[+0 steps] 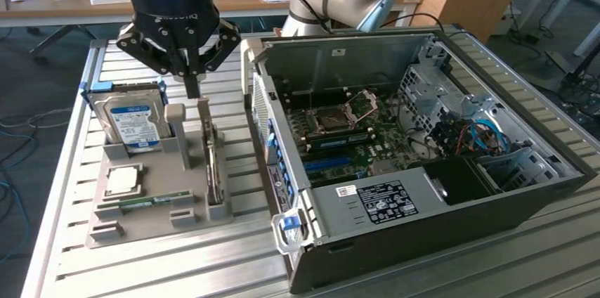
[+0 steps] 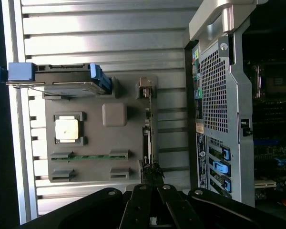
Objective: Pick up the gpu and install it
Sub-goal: 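Pick up the gpu and move the gpu toward the slot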
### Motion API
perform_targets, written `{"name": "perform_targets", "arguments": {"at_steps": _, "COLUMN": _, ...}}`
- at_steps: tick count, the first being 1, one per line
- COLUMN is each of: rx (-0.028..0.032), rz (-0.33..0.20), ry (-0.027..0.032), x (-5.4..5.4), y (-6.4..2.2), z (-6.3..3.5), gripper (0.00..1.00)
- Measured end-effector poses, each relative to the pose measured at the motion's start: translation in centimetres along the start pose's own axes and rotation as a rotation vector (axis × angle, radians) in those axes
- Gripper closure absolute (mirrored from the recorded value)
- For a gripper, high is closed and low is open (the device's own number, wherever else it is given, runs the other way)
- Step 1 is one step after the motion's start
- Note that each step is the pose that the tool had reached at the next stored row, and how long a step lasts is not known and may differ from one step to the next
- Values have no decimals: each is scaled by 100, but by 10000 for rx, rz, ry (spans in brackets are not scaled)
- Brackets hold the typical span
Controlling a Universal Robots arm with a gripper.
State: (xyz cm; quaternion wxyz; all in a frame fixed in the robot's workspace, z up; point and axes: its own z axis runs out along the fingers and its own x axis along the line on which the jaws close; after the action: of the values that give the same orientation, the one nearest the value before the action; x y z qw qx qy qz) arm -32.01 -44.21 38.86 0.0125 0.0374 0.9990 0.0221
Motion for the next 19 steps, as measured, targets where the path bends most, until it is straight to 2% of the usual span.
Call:
{"name": "perform_targets", "arguments": {"at_steps": 1, "rx": 0, "rz": 0, "ry": 0, "x": 0, "y": 0, "z": 0, "gripper": 89}}
{"name": "perform_targets", "arguments": {"at_steps": 3, "rx": 0, "rz": 0, "ry": 0, "x": 0, "y": 0, "z": 0, "gripper": 77}}
{"name": "perform_targets", "arguments": {"at_steps": 5, "rx": 0, "rz": 0, "ry": 0, "x": 0, "y": 0, "z": 0, "gripper": 77}}
{"name": "perform_targets", "arguments": {"at_steps": 7, "rx": 0, "rz": 0, "ry": 0, "x": 0, "y": 0, "z": 0, "gripper": 65}}
{"name": "perform_targets", "arguments": {"at_steps": 10, "rx": 0, "rz": 0, "ry": 0, "x": 0, "y": 0, "z": 0, "gripper": 59}}
{"name": "perform_targets", "arguments": {"at_steps": 11, "rx": 0, "rz": 0, "ry": 0, "x": 0, "y": 0, "z": 0, "gripper": 53}}
{"name": "perform_targets", "arguments": {"at_steps": 14, "rx": -2, "rz": 0, "ry": -1, "x": 0, "y": -1, "z": 11, "gripper": 53}}
{"name": "perform_targets", "arguments": {"at_steps": 19, "rx": -1, "rz": 0, "ry": 0, "x": 2, "y": -4, "z": 99, "gripper": 53}}
